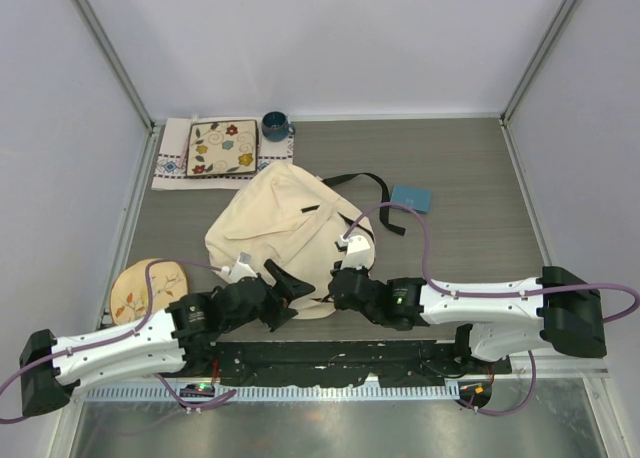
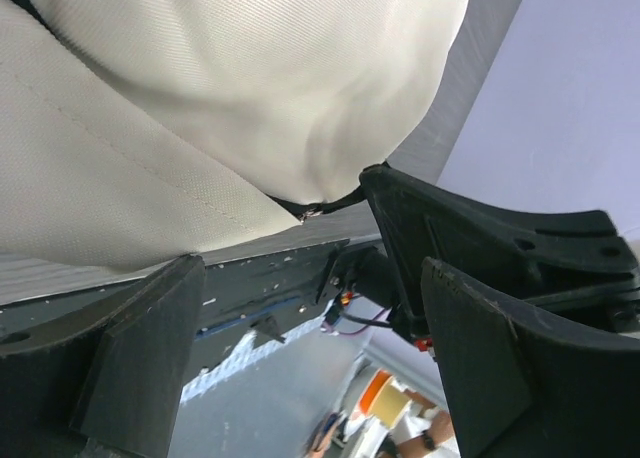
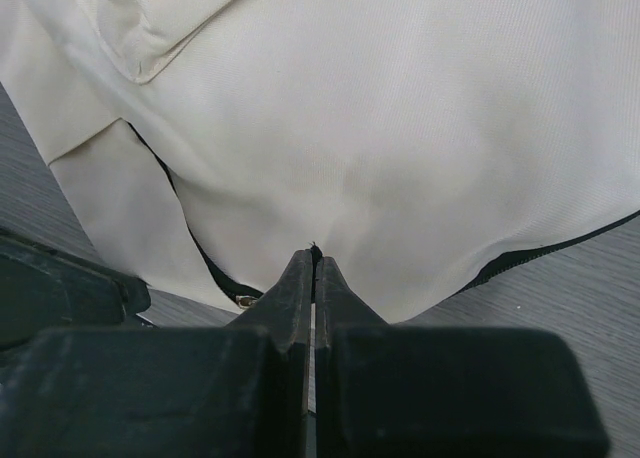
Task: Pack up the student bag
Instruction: Zip the student bag at the center of the board.
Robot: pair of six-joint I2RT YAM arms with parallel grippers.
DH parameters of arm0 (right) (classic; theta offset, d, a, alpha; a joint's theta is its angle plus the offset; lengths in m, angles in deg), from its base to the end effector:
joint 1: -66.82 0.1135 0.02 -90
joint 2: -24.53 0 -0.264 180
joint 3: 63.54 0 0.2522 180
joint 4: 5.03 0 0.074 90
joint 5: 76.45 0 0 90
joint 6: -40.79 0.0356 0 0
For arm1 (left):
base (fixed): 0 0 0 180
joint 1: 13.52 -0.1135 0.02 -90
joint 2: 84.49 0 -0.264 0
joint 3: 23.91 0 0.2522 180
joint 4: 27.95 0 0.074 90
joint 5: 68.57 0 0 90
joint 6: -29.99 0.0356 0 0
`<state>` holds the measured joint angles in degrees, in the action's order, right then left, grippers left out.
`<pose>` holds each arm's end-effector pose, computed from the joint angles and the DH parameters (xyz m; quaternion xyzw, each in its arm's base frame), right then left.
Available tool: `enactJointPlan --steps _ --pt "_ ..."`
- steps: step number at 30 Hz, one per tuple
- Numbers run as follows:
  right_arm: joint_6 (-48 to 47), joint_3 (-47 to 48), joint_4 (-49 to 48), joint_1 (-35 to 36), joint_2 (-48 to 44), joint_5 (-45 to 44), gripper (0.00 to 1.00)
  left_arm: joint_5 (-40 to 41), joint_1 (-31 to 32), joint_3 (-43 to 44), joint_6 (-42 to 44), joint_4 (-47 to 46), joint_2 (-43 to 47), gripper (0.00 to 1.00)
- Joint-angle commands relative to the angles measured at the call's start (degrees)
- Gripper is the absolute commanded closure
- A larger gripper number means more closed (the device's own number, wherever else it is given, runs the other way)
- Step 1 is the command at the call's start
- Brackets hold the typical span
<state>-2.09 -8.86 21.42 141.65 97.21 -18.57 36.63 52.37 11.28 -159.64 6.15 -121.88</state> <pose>0.0852 0.2418 0.2147 -0.1082 0.8859 0.2015 0.4035 0.0696 -0.1327 0.2000 -0.3138 0.8290 -0.4292 0.1735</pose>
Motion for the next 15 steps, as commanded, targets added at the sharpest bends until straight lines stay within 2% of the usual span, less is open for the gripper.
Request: enactJointPlan --steps 1,11,15 --pt "1.14 2.23 0.23 -0.12 -1.23 -4.0 0.99 3.43 0.12 0.02 -6.88 -1.88 -0.23 0.09" --pt "0.61 1.26 -2.4 -0.12 -1.67 -2.86 0.99 4.66 0.21 -2.18 -14.62 -6.45 -6.1 0.14" --pt "0.44 1.09 -2.67 -0.12 -2.02 -2.42 0.99 3.61 0.12 -2.36 -17.95 -7.06 -9.63 0.22"
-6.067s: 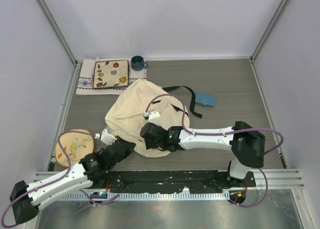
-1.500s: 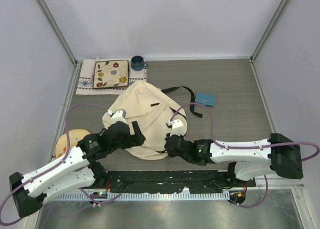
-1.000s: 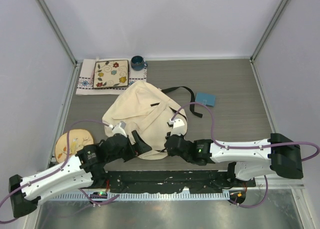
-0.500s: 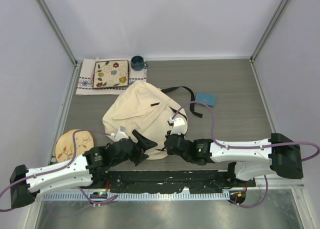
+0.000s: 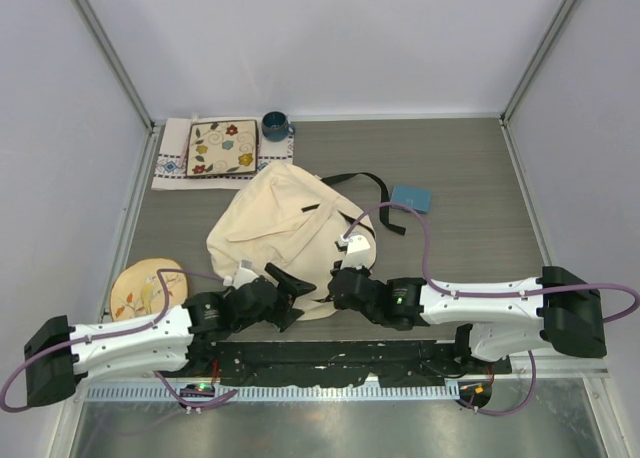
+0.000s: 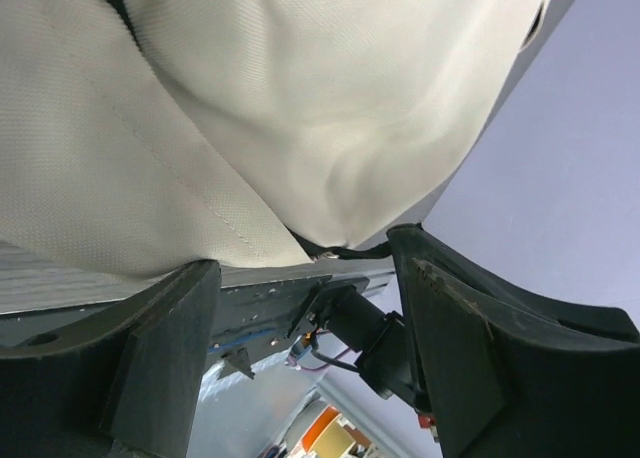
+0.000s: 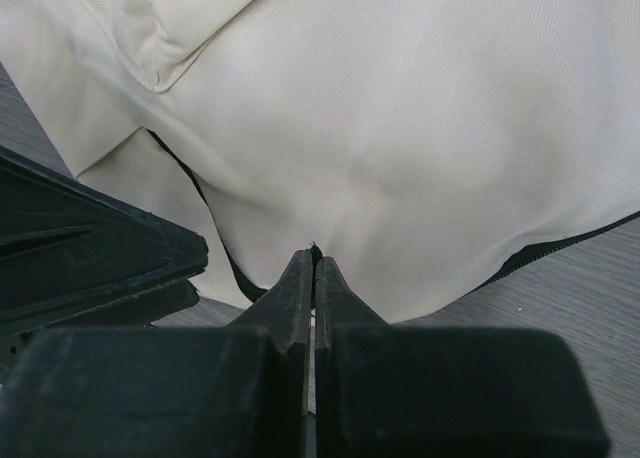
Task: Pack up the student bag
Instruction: Zip the student bag at the center of the board.
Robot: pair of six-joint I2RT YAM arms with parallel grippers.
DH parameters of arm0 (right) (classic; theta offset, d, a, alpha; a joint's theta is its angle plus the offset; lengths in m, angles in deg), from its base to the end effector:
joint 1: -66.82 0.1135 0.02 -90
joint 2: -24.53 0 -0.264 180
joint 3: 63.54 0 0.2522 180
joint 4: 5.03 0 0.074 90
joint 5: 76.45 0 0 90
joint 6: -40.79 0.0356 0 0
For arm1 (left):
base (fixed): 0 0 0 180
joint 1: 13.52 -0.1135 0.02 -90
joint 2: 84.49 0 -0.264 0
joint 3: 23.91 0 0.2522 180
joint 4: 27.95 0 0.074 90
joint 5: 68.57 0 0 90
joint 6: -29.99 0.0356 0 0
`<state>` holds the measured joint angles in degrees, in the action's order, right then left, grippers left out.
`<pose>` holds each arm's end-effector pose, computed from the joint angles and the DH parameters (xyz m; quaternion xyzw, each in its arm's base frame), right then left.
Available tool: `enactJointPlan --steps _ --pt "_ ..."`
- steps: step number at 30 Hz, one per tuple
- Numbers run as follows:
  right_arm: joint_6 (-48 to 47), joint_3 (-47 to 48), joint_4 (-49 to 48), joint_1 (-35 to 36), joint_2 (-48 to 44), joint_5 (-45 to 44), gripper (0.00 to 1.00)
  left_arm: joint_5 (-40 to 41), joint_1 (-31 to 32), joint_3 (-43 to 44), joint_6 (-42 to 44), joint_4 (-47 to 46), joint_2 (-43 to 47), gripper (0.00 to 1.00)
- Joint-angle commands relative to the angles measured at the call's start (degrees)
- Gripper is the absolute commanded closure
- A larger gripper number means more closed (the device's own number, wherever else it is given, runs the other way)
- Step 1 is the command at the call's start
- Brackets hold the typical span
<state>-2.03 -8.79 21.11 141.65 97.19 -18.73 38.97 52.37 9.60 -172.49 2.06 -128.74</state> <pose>0.0854 0.2422 0.2156 -0.1060 0.8847 0.2039 0.4056 0.0753 -0.1421 0.1803 -0.4136 0.8001 -0.4098 0.1444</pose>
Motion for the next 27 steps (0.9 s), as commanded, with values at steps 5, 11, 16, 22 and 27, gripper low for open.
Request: enactJointPlan --steps 5,11,16,22,27 --pt "0.37 0.4 -3.15 -0.03 -2.35 -2.09 0.99 1.44 0.29 0.11 -7.22 -3.77 -5.84 0.27" --pt "0.2 0.05 -3.68 0.05 -2.96 -2.09 0.99 1.71 0.64 0.82 -10.12 -2.89 -7.34 0.27" --pt "-1.12 -1.17 -5.61 0.76 -4.11 -1.4 0.99 2.76 0.73 0.29 -10.3 -4.74 -9.1 0.39" --pt "-4.1 -3.46 -9.92 2.69 -5.87 0.19 0.99 5.92 0.73 -3.04 -12.05 -9.56 -10.51 0.6" --pt "-5.78 -4.25 -11.76 4.97 -6.22 1.42 0.99 8.56 0.73 -3.66 -13.72 -8.69 -10.16 0.53"
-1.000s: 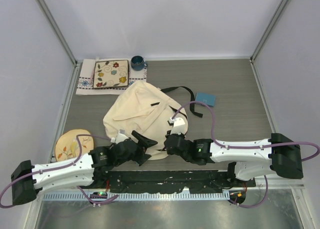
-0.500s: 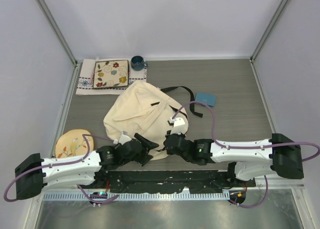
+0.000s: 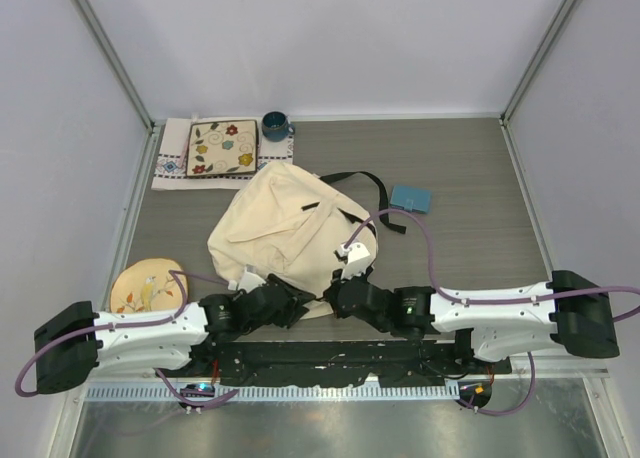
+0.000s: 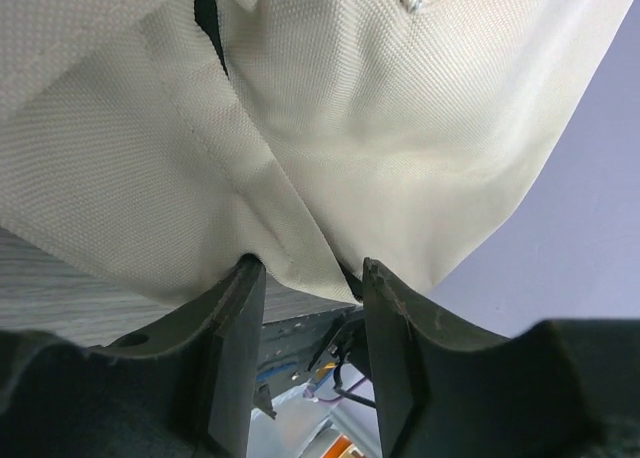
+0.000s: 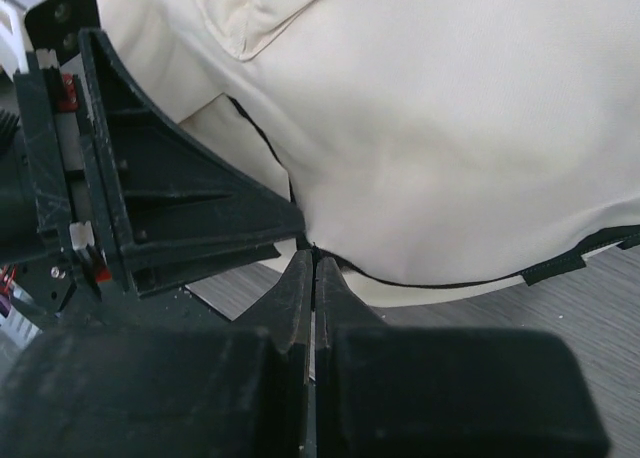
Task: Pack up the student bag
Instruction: Zip the student bag at the center of the board.
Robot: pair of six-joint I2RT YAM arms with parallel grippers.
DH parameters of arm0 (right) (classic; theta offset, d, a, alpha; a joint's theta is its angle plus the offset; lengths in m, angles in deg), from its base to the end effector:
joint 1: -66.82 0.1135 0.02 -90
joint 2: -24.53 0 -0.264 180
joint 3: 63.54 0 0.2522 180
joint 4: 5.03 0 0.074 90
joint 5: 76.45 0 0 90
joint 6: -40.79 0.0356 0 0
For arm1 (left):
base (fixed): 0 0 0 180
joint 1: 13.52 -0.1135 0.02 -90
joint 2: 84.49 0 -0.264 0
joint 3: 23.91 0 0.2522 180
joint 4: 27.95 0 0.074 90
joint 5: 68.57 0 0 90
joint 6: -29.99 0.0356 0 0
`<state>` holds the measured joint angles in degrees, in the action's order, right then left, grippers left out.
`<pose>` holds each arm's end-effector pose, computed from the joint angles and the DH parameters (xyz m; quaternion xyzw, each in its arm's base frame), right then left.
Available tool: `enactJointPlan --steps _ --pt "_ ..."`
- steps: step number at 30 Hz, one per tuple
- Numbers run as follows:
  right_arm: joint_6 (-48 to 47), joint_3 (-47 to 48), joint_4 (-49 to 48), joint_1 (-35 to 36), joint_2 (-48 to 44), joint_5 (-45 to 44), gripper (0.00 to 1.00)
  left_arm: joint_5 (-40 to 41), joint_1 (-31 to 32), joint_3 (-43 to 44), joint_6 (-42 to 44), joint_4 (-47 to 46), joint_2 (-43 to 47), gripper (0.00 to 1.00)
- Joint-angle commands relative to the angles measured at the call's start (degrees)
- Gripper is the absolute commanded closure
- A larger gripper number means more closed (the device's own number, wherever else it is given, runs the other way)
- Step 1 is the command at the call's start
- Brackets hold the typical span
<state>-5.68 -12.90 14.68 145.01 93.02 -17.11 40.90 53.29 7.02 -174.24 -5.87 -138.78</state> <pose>0.0682 0.2373 0.2180 -0.1462 0.8607 0.2567 0.4146 0.0790 -0.1543 0.1512 -0.4254 0.8093 -0.3751 0.1531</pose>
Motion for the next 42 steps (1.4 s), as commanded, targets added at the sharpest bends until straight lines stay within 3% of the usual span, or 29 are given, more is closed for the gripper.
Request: enactJointPlan --steps 1,3,7,13,18,24,30,36,42 --pt "-2.31 -0.15 -5.43 2.05 -2.04 -0.2 0.99 7.16 -0.18 -1.08 -12.15 -0.67 -0.04 0.52" --pt "-2.48 -0.41 -5.69 2.31 -1.78 -0.2 0.99 8.57 -0.18 -1.17 -12.33 -0.32 0.32 0.55" --pt "-2.83 -0.58 -5.6 2.75 -1.69 0.24 0.99 9.98 -0.27 -2.22 -12.76 -1.02 0.58 0.69" --pt "-3.89 -0.94 -7.98 2.84 -2.39 0.51 0.99 11.3 -0.36 -3.37 -13.03 -2.51 0.14 1.0" --pt "-3.01 -0.85 -6.4 2.75 -2.48 -1.86 0.99 12.44 -0.27 -2.93 -11.98 0.2 1.72 1.0" --pt "2.0 0.03 3.88 2.14 -4.4 -13.11 0.99 17.01 -0.27 -1.17 -10.22 13.2 11.02 1.0" --pt "2.26 -1.81 4.41 -1.72 -8.89 -12.59 0.99 19.56 -0.36 -2.05 -10.39 21.91 19.9 1.0" --pt "2.35 -2.96 5.29 -4.63 -11.62 -12.24 0.99 20.87 -0.36 -0.56 -10.22 29.81 22.9 1.0" --pt "3.06 -4.19 6.52 -5.51 -14.08 -12.85 0.99 21.58 -0.36 0.23 -8.73 31.5 24.14 1.0"
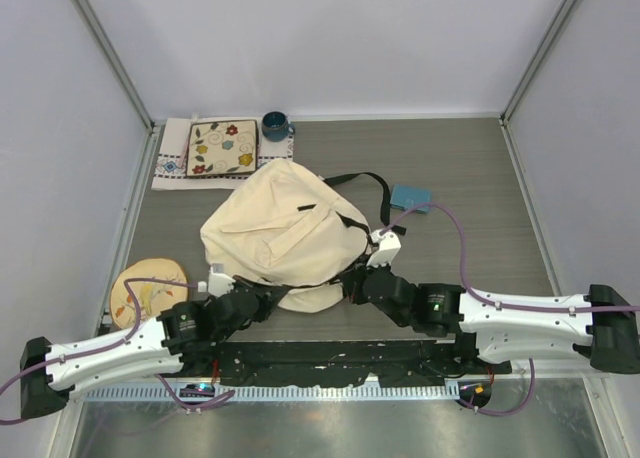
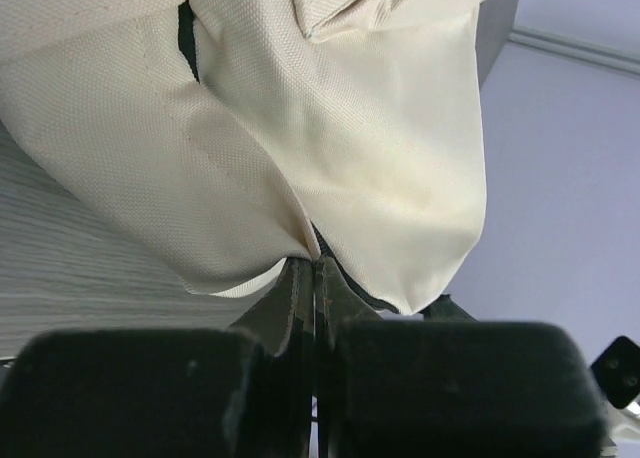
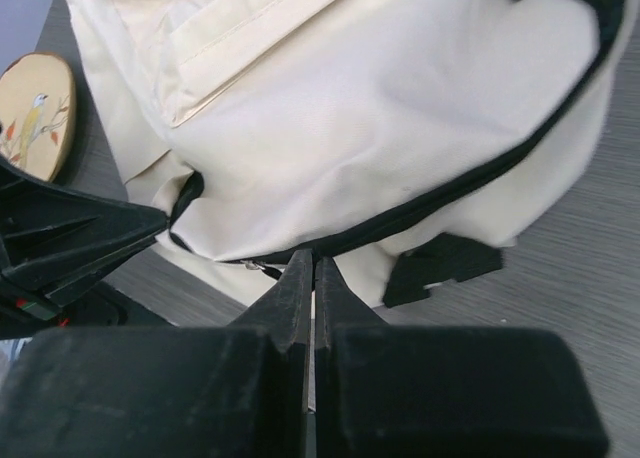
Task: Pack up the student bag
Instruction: Zip the student bag at the center of the board.
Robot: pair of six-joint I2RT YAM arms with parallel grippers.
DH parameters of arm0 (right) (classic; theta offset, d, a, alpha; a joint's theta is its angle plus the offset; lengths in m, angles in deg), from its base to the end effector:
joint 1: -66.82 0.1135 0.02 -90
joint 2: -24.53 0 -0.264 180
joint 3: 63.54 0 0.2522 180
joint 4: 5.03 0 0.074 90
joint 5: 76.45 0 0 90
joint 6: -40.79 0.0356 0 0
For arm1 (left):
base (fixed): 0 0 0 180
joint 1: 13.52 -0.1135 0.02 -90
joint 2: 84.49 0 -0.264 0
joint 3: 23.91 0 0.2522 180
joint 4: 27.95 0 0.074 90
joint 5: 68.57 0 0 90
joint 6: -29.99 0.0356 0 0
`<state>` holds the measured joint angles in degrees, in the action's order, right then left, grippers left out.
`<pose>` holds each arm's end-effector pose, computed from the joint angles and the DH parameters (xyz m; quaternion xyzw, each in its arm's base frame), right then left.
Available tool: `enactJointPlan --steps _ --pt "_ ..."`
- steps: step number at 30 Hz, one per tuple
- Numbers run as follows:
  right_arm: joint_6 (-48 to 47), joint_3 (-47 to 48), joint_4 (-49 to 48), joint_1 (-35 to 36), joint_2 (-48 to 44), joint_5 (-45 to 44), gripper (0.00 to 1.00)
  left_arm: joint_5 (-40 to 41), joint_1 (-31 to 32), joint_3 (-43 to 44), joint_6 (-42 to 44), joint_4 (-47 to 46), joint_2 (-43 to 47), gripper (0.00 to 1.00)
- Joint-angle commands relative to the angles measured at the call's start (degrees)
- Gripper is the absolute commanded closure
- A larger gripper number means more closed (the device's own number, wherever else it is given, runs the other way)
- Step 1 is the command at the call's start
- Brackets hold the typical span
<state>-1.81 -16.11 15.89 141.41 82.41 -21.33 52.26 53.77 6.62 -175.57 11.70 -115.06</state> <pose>0.0770 0.2026 0.2376 -0.0529 0.8430 0.2818 0.4550 0.0652 -0.1086 0.1808 -0.4599 0.7501 -0.4156 0.2303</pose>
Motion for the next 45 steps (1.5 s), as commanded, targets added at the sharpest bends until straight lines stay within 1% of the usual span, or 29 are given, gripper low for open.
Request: enactJointPlan --steps 1,9,10,12,13,14,15,16,17,18,19,20,21,22,23,24,25,26,27,29,30,31,32,33,36,37,40,43,45 --pt "-1.08 -0.98 5.41 -1.9 -3.74 -8.98 0.99 10.22 -0.93 0.8 -7.22 14.27 0.42 1.0" --pt "-3.71 0.43 6.38 -5.15 -5.42 -9.33 0.99 10.3 -0.84 2.73 -3.62 16.47 -0.46 1.0" --pt "-3.8 0.43 6.38 -5.5 -5.59 -9.6 0.99 10.3 -0.84 3.0 -2.57 16.47 -0.37 1.0" --pt "-4.24 0.52 6.29 -5.51 -5.86 -9.08 0.99 11.44 -0.84 4.31 2.25 15.25 -0.11 0.99" --pt "-4.5 0.61 6.03 -5.59 -5.86 -8.55 0.99 11.71 -0.84 4.93 7.15 15.24 -0.02 0.91" --pt "-4.85 0.61 5.94 -5.59 -5.68 -8.02 0.99 11.97 -0.84 6.67 9.46 15.24 -0.19 0.8" --pt "-4.86 0.52 5.5 -5.59 -5.59 -6.89 0.99 12.15 -0.93 7.65 12.09 14.98 -0.98 0.63" --pt "-4.68 0.43 5.06 -5.59 -5.16 -6.27 0.99 12.24 -0.84 8.79 18.65 14.63 -1.59 0.6" --pt "-4.68 -0.09 4.62 -5.59 -5.07 -5.56 0.99 12.24 -0.93 11.15 21.41 14.37 -2.38 0.55" --pt "-4.33 -0.44 3.75 -5.59 -4.89 -4.77 0.99 11.98 -0.84 12.3 25.0 13.23 -4.05 0.44" --pt "-4.24 -0.71 3.39 -5.59 -4.8 -4.59 0.99 11.71 -0.84 13.36 28.7 12.26 -5.19 0.4" --pt "-4.07 -0.97 3.21 -5.59 -4.54 -4.33 0.99 11.27 -0.84 15.55 36.56 11.38 -6.07 0.36" --pt "-4.07 -0.98 2.95 -5.59 -4.45 -4.15 0.99 9.97 -0.84 16.53 40.91 8.42 -7.13 0.31" --pt "-4.07 -0.89 2.78 -5.59 -4.36 -3.98 0.99 9.0 -0.84 17.58 44.78 7.17 -9.23 0.29" --pt "-4.24 -0.8 2.86 -5.59 -4.28 -4.06 0.99 8.12 -0.84 19.24 52.56 4.37 -10.03 0.27" --pt "-4.33 -0.63 2.86 -5.59 -4.27 -3.98 0.99 5.15 -0.75 19.69 56.55 2.34 -11.0 0.24" --pt "-4.42 -0.54 2.86 -5.59 -4.27 -3.97 0.99 3.64 -0.75 20.4 60.51 1.02 -12.48 0.23" --pt "-4.42 -0.36 2.77 -5.59 -4.27 -3.89 0.99 2.23 -0.75 21.53 66.29 -1.78 -13.37 0.22" --pt "-4.42 -0.36 2.69 -5.59 -4.19 -3.89 0.99 0.3 -0.75 21.98 69.74 -3.2 -14.07 0.22" --pt "-4.59 -0.27 2.77 -5.59 -4.27 -3.89 0.99 -3.57 -0.75 24.25 73.45 -4.01 -17.23 0.22" --pt "-4.51 -0.27 2.86 -5.59 -4.19 -3.8 0.99 -5.24 -0.75 25.14 77.56 -4.18 -18.2 0.22" --pt "-4.51 -0.19 2.95 -5.51 -4.27 -3.8 0.99 -7.34 -0.67 25.84 78.99 -4.27 -19.34 0.22" --pt "-4.42 -0.18 3.04 -5.59 -4.19 -3.8 0.99 -8.06 -0.4 27.07 80.75 -4.36 -21.1 0.22" --pt "-4.24 -0.18 3.12 -5.51 -4.36 -3.71 0.99 -9.02 -0.31 27.52 84.33 -4.36 -21.9 0.21" --pt "-3.98 -0.27 3.48 -5.59 -4.62 -3.8 0.99 -10.78 -0.05 28.66 89.36 -4.44 -23.83 0.17" --pt "-3.98 -0.19 3.48 -5.59 -4.63 -3.71 0.99 -11.14 0.04 28.66 92.94 -4.62 -24.1 0.16" --pt "-4.07 -0.01 3.65 -5.59 -4.54 -3.71 0.99 -11.93 0.21 28.49 98.06 -5.5 -25.15 0.15" --pt "-4.15 0.43 3.65 -5.59 -4.36 -3.8 0.99 -12.9 0.56 28.84 100.7 -6.03 -26.73 0.14" --pt "-4.16 0.78 3.65 -5.59 -4.28 -3.8 0.99 -13.6 0.92 28.84 100.98 -6.64 -27.96 0.15"
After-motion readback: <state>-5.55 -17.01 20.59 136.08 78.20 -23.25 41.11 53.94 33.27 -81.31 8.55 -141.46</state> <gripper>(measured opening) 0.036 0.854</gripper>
